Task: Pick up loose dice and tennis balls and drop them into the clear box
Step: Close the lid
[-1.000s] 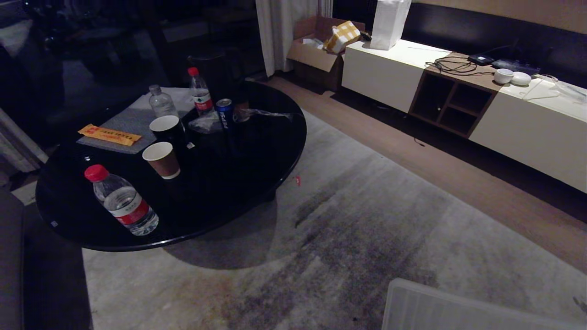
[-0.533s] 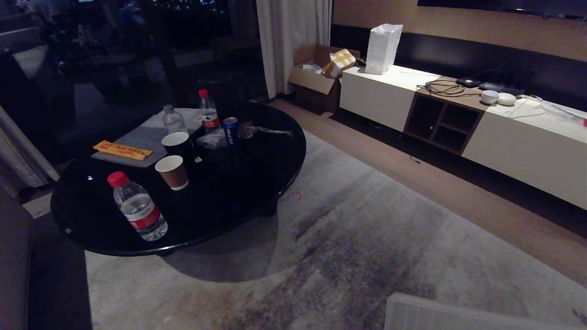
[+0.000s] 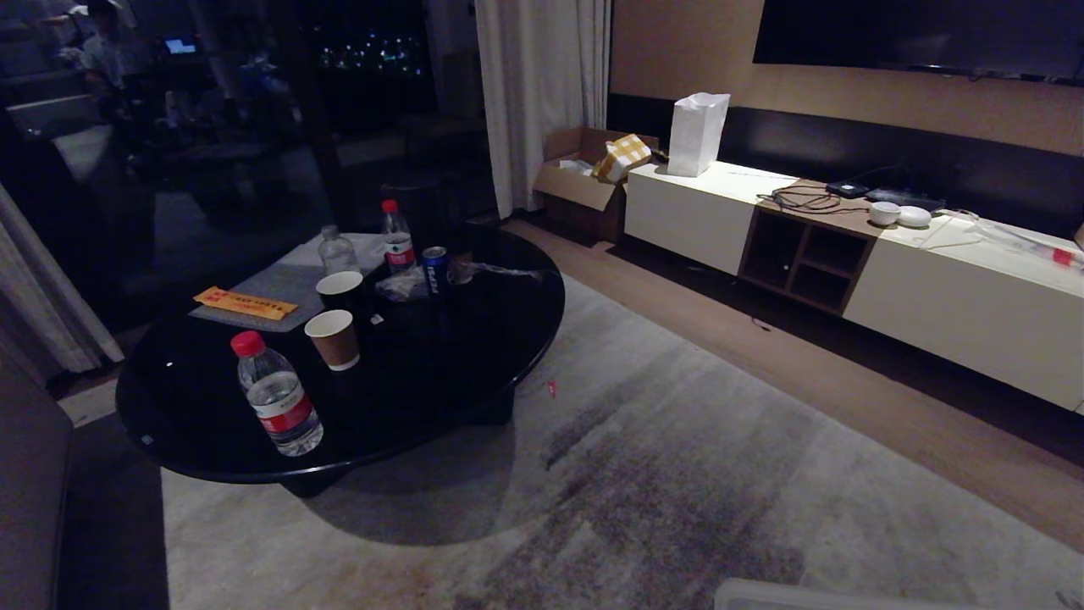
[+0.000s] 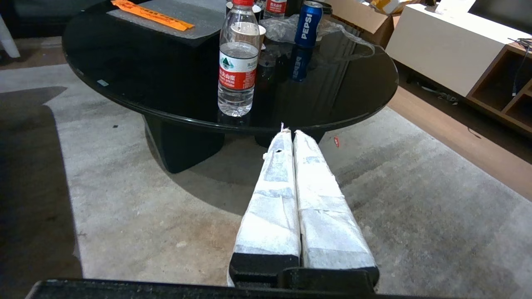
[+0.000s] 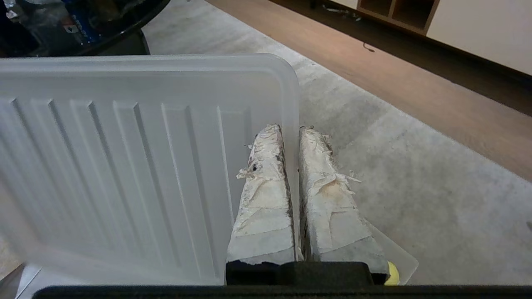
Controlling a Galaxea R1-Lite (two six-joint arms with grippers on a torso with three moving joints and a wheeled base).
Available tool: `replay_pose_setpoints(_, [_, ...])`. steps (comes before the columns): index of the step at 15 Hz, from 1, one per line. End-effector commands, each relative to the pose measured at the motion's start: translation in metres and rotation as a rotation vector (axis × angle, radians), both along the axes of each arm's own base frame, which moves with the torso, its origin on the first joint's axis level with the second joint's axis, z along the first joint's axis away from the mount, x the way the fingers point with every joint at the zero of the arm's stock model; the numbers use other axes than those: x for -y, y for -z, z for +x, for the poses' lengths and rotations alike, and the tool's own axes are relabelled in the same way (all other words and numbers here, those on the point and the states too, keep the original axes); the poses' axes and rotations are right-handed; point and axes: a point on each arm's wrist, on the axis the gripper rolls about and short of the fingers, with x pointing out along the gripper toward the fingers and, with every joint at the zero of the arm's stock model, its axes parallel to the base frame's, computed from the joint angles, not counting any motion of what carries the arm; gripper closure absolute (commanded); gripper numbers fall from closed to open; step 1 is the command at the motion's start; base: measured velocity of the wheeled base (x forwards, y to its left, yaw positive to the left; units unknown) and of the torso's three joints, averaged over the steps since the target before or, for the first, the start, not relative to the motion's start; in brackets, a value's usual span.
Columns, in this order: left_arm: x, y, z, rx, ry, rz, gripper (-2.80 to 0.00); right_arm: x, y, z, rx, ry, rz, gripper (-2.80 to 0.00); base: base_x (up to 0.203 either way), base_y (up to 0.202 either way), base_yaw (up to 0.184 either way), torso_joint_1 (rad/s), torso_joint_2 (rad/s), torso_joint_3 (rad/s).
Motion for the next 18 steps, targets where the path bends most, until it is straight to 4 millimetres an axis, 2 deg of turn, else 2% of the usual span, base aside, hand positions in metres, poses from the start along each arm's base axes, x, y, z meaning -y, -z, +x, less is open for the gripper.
replay_pose_setpoints(1, [0.0, 0.0003, 0.0002, -0.002, -0.001, -0.001, 0.0, 0.0001, 0.0, 0.0002, -0.003, 0.002, 0.001, 0.0, 0.0, 0.0, 0.0, 0.006, -0.01, 0.031])
replay_pose_setpoints(5, [0.0, 0.0003, 0.0002, -0.002, -0.001, 0.002, 0.0, 0.0, 0.0, 0.0002, -0.003, 0.003, 0.001, 0.0, -0.001, -0.001, 0.043, -0.001, 0.0, 0.009])
replay_pose_setpoints(18, [0.0, 0.0003, 0.0002, -0.002, -0.001, 0.0, 0.0, 0.0, 0.0, 0.0002, -0.003, 0.001, 0.001, 0.0, -0.001, -0.007, 0.163, 0.002, 0.0, 0.004])
